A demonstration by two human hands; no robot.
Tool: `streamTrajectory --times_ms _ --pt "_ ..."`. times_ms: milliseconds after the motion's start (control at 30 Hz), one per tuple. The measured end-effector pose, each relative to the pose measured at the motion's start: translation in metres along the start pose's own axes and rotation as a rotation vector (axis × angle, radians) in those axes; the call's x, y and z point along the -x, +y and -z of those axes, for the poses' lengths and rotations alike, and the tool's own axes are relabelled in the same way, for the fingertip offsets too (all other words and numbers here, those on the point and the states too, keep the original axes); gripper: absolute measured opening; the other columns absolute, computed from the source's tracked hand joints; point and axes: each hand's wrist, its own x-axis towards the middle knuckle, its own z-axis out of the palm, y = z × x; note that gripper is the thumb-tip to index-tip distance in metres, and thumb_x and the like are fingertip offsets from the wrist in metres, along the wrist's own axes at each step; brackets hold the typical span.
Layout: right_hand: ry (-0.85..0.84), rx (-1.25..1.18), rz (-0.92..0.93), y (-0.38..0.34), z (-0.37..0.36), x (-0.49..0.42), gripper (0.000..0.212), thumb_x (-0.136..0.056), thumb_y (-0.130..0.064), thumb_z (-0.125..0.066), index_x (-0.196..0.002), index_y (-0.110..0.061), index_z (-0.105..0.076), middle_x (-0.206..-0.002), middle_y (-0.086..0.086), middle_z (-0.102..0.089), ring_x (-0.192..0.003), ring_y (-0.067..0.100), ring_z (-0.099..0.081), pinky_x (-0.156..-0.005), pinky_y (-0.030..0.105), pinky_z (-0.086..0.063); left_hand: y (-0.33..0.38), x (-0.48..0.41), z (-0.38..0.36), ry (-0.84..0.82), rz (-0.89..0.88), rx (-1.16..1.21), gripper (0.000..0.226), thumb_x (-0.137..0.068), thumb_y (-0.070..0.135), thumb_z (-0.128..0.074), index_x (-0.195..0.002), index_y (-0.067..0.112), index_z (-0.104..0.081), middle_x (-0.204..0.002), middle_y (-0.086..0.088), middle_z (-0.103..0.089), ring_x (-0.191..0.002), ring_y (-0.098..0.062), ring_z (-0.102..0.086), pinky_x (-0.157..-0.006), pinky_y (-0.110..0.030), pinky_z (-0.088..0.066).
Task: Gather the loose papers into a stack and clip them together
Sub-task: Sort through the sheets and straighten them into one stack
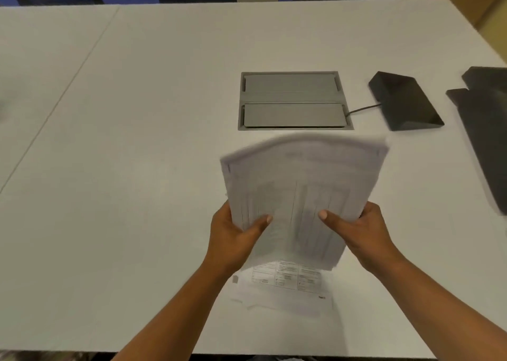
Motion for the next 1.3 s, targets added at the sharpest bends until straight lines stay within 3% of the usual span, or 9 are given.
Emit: streamTrajectory --times_ms 167,333,500,667,900,1000,1067,1200,1300 --pt "-0.015 0.059 0.001 0.020 0.003 -0.001 0.048 -0.068 -0.026 -0.081 -0.113 -0.018 -0.069 -0.107 0.005 -0.075 -0.101 0.019 -0.072 -0.080 0.037 -0.060 -0.011 0.000 -0.006 -0.072 0.038 0.064 0.031 -0.079 0.016 -0.080 -0.103 0.032 -0.069 -0.100 0.006 -0.074 -0.095 -0.011 -0.071 -0.072 -0.023 -0.061" --pt "-0.030 0.121 -0.112 0.049 0.003 0.006 0.032 -0.079 -0.023 -0.075 -0.105 -0.039 -0.065 -0.105 -0.012 -0.074 -0.099 0.005 -0.070 -0.076 0.023 -0.060 -0.024 0.002 -0.009 -0.103 0.124 0.040 0.021 -0.089 0.018 -0.070 -0.096 0.038 -0.068 -0.095 0.009 -0.074 -0.088 -0.010 -0.072 -0.069 -0.025 -0.061" --pt "-0.039 0.100 -0.142 0.055 0.008 0.008 0.021 -0.086 -0.031 -0.062 -0.104 -0.029 -0.071 -0.100 -0.014 -0.078 -0.098 0.006 -0.072 -0.074 0.015 -0.056 -0.022 -0.004 0.001 -0.092 0.137 0.040 0.015 -0.087 0.019 -0.072 -0.098 0.030 -0.072 -0.097 0.004 -0.076 -0.091 -0.017 -0.074 -0.074 -0.030 -0.063" --pt "-0.022 -0.011 -0.144 0.045 0.008 -0.002 0.030 -0.091 -0.025 -0.059 -0.115 -0.012 -0.071 -0.107 0.001 -0.078 -0.099 0.017 -0.074 -0.082 0.025 -0.059 -0.020 -0.006 0.012 -0.210 0.206 0.028 0.039 -0.084 0.030 -0.074 -0.121 0.023 -0.065 -0.110 0.006 -0.076 -0.098 -0.012 -0.074 -0.081 -0.031 -0.062" --pt "-0.046 -0.022 -0.185 0.049 0.008 0.001 0.049 -0.091 -0.054 -0.043 -0.112 -0.019 -0.071 -0.106 0.007 -0.077 -0.095 0.020 -0.074 -0.081 0.035 -0.058 -0.031 0.011 0.035 -0.097 0.279 0.121 0.023 -0.091 0.023 -0.066 -0.112 0.016 -0.071 -0.103 -0.001 -0.079 -0.092 -0.023 -0.076 -0.079 -0.040 -0.062" --pt "-0.022 0.280 -0.124 0.077 0.015 0.011 0.046 -0.090 -0.066 -0.041 -0.108 -0.034 -0.068 -0.109 -0.005 -0.076 -0.104 0.015 -0.070 -0.087 0.025 -0.053 -0.036 0.013 0.059 0.000 0.300 0.153 0.021 -0.091 0.019 -0.066 -0.110 0.012 -0.072 -0.100 -0.006 -0.079 -0.089 -0.026 -0.077 -0.077 -0.043 -0.062" --pt "-0.258 0.779 -0.098 0.099 0.022 0.020 0.036 -0.094 -0.058 -0.041 -0.122 -0.042 -0.058 -0.133 -0.012 -0.061 -0.127 0.011 -0.056 -0.104 0.017 -0.038 -0.040 0.014 0.075 0.065 0.304 0.160 0.020 -0.090 0.018 -0.066 -0.109 0.012 -0.073 -0.099 -0.006 -0.080 -0.088 -0.026 -0.077 -0.073 -0.039 -0.062" --pt "-0.554 1.303 -0.136 0.130 0.032 0.036 0.094 -0.076 -0.084 -0.002 -0.147 -0.035 -0.039 -0.160 -0.011 -0.029 -0.148 0.013 -0.026 -0.119 0.027 -0.023 -0.046 0.014 0.096 0.128 0.306 0.142 0.023 -0.090 0.022 -0.066 -0.111 0.014 -0.072 -0.101 -0.003 -0.079 -0.089 -0.025 -0.077 -0.073 -0.039 -0.062" --pt "-0.486 1.395 -0.163 0.138 0.045 0.032 0.069 -0.089 -0.067 -0.021 -0.150 -0.037 -0.031 -0.164 -0.009 -0.018 -0.151 0.017 -0.020 -0.120 0.034 -0.025 -0.050 0.015 0.099 0.147 0.322 0.146 0.026 -0.090 0.022 -0.066 -0.114 0.014 -0.070 -0.104 -0.004 -0.078 -0.092 -0.028 -0.076 -0.079 -0.047 -0.061"
